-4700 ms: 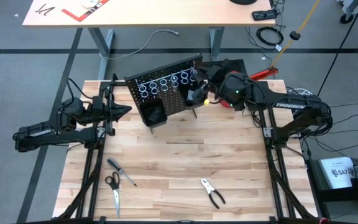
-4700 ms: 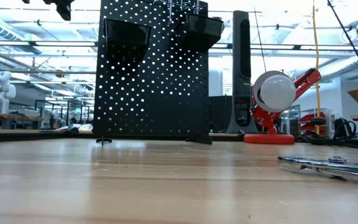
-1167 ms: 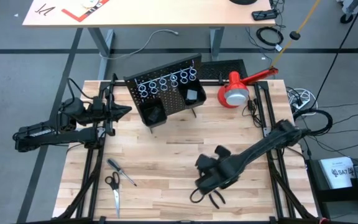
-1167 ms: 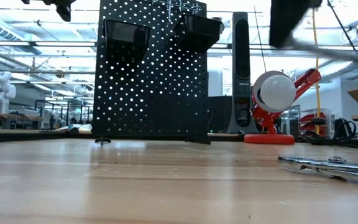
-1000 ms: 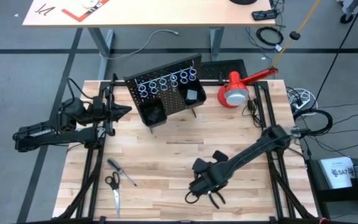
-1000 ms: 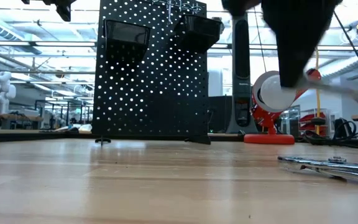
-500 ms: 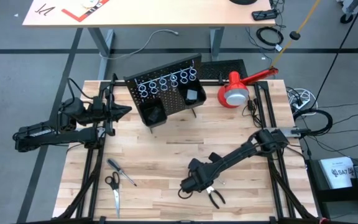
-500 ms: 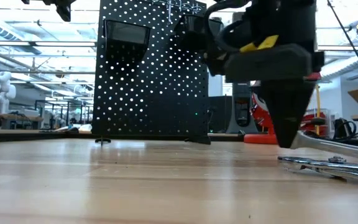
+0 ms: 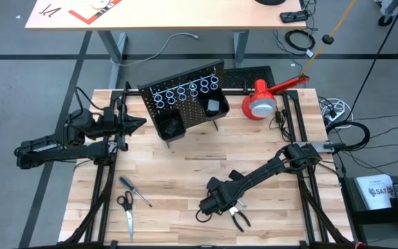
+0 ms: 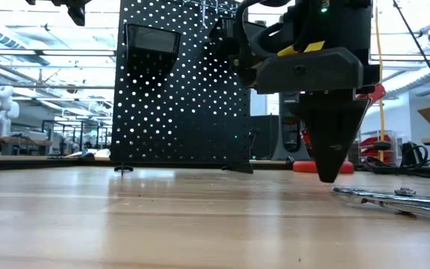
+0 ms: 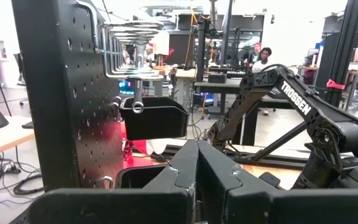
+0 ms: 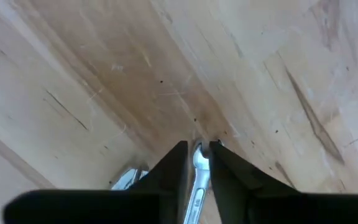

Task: Hang tools onto peg board
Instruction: Unhang the right wrench from the pegboard to the table, then unhang the left wrench from the pegboard to the table

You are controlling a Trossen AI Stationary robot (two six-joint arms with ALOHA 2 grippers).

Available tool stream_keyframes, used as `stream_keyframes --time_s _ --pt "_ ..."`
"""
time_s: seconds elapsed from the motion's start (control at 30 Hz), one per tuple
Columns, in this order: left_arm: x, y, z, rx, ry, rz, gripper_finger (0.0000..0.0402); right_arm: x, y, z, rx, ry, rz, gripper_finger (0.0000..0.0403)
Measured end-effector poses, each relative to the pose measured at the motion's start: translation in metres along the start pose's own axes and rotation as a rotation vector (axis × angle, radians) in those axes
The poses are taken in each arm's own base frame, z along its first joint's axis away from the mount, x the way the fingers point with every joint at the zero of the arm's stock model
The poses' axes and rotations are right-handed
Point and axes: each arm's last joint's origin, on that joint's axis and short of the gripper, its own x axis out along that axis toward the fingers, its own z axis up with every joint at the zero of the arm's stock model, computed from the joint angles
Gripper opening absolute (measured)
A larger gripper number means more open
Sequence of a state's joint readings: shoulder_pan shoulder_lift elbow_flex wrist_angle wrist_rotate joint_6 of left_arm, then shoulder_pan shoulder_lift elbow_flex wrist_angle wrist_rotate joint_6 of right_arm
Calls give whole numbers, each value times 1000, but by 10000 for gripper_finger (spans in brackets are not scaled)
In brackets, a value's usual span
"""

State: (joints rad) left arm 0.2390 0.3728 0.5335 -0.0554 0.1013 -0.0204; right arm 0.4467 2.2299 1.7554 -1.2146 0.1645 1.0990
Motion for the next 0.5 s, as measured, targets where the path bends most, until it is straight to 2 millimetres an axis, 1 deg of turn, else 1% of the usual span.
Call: stream_keyframes --time_s 0.17,0.23,0.27,0.37,0.5 --pt "0 0 0 0 -1 0 13 0 0 0 -35 -13 -6 123" --pt "0 0 0 0 0 0 13 -4 -1 1 -71 -32 -7 148" --pt "0 0 0 0 0 0 13 -8 -2 0 -93 -52 -4 159" --pt "0 0 0 0 2 0 13 -29 -8 -1 -140 -157 3 182" --pt "0 0 -1 0 7 0 13 -70 -24 -1 -174 -370 9 190"
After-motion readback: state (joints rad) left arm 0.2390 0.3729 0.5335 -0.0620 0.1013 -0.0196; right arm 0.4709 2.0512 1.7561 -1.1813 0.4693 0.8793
